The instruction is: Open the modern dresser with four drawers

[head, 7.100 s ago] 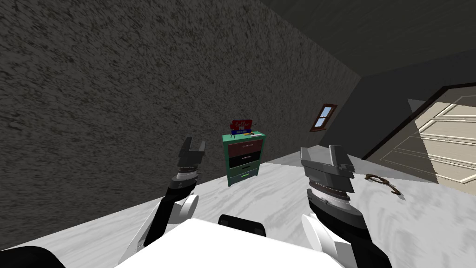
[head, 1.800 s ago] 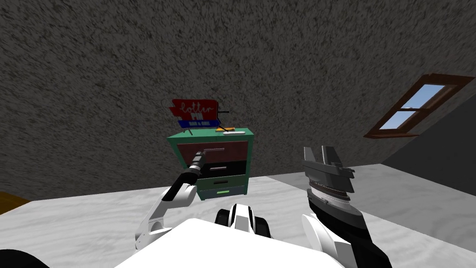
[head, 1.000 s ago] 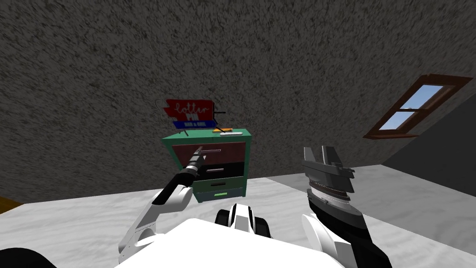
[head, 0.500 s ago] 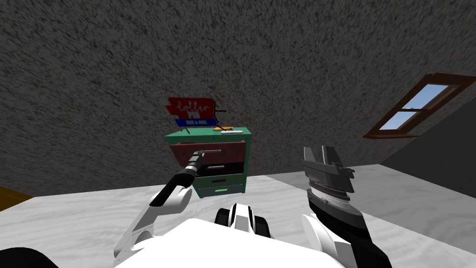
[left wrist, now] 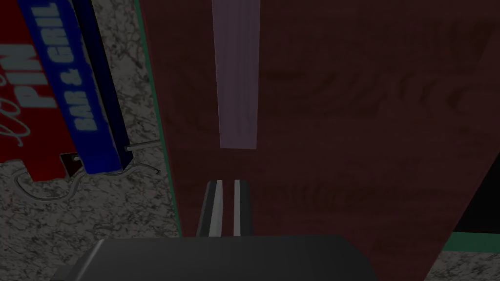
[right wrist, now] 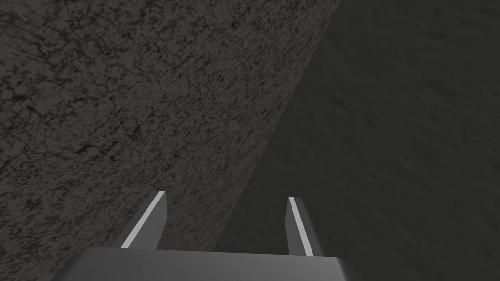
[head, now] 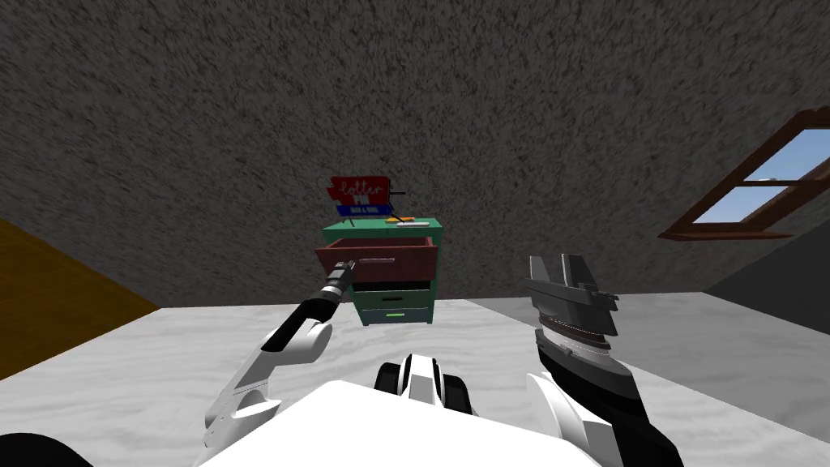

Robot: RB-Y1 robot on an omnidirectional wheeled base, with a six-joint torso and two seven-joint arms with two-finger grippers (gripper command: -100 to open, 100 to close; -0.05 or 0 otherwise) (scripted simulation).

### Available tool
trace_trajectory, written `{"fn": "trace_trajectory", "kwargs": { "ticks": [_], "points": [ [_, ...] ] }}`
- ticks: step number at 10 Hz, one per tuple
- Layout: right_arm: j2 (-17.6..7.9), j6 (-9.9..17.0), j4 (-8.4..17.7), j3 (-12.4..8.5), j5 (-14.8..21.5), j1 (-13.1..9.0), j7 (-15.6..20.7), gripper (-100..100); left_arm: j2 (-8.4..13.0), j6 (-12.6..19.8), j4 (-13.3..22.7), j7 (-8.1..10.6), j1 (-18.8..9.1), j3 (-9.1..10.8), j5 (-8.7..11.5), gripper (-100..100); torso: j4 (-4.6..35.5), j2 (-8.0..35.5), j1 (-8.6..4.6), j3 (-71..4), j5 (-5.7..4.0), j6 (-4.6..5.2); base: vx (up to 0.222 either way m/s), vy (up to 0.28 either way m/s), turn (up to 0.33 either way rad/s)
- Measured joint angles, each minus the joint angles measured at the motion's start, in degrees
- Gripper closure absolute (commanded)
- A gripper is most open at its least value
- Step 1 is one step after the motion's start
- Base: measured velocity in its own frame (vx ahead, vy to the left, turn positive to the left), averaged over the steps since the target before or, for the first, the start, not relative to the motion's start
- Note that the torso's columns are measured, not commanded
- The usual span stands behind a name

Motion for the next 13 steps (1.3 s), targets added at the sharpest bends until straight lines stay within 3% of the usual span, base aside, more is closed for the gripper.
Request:
{"fn": "trace_trajectory", "kwargs": {
  "ticks": [1,2,12,13],
  "points": [
    [0.00,0.00,0.00,0.00,0.00,0.00,0.00,0,1.58,-0.99,1.82,-0.06,-1.92,1.33,1.59,100,-0.29,-0.58,-0.32,-0.31,0.03,0.34,-0.025,0.061,0.403],
    [0.00,0.00,0.00,0.00,0.00,0.02,0.00,0,3.25,-1.13,3.62,-0.12,-3.98,1.97,3.21,-100,-0.51,-1.06,-0.70,-0.63,-0.05,0.45,0.024,0.023,0.104],
    [0.01,-0.01,-0.01,0.01,0.00,0.01,0.00,0,5.28,8.18,-11.04,2.56,1.84,6.05,7.09,-100,-0.42,-0.69,-0.68,-0.40,-0.04,0.47,0.048,-0.002,0.013],
    [0.01,-0.01,-0.01,0.01,0.00,0.01,0.00,0,5.32,8.37,-11.23,2.64,1.93,6.12,7.16,0,-0.40,-0.61,-0.66,-0.36,-0.03,0.48,0.005,-0.001,-0.001]
  ]
}}
